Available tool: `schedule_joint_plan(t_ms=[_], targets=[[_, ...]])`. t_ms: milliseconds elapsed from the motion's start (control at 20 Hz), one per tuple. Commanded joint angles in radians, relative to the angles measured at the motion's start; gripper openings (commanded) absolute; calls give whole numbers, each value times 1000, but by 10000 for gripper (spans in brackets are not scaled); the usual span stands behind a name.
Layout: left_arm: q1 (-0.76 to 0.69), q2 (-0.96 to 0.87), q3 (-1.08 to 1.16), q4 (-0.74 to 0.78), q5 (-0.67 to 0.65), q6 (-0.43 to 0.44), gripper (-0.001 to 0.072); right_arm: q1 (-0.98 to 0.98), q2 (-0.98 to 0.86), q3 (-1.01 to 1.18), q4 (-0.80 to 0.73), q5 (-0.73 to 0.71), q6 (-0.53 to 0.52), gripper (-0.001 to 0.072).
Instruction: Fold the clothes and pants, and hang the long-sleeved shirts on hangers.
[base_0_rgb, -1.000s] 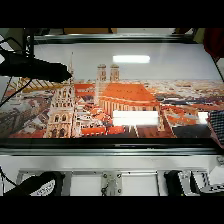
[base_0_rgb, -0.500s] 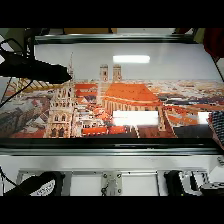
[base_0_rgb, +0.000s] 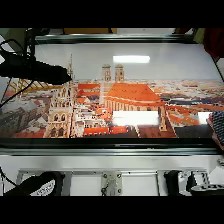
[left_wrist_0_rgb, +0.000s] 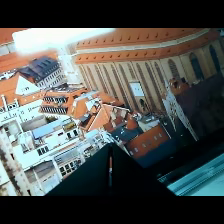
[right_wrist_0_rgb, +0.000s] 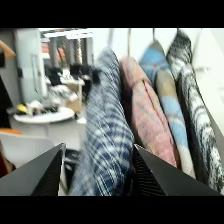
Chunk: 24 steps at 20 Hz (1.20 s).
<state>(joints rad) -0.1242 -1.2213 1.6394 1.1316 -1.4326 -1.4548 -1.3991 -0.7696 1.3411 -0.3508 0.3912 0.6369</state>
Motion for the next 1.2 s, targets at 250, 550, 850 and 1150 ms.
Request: schedule_joint_plan(t_ms=[250, 550, 850, 1150], targets=[[2, 0, -4, 3, 21, 31, 17, 412, 84, -16, 282, 240, -28, 474], [1, 139, -312, -33, 222, 30, 16, 1103, -37, -113, 11, 674, -47, 473], [-24, 200, -458, -160, 285, 34, 16, 1692, -291, -204, -250, 734, 27, 472], [-61, 200, -468, -159, 292, 34, 16, 1849, -417, -204, -248, 736, 26, 464]])
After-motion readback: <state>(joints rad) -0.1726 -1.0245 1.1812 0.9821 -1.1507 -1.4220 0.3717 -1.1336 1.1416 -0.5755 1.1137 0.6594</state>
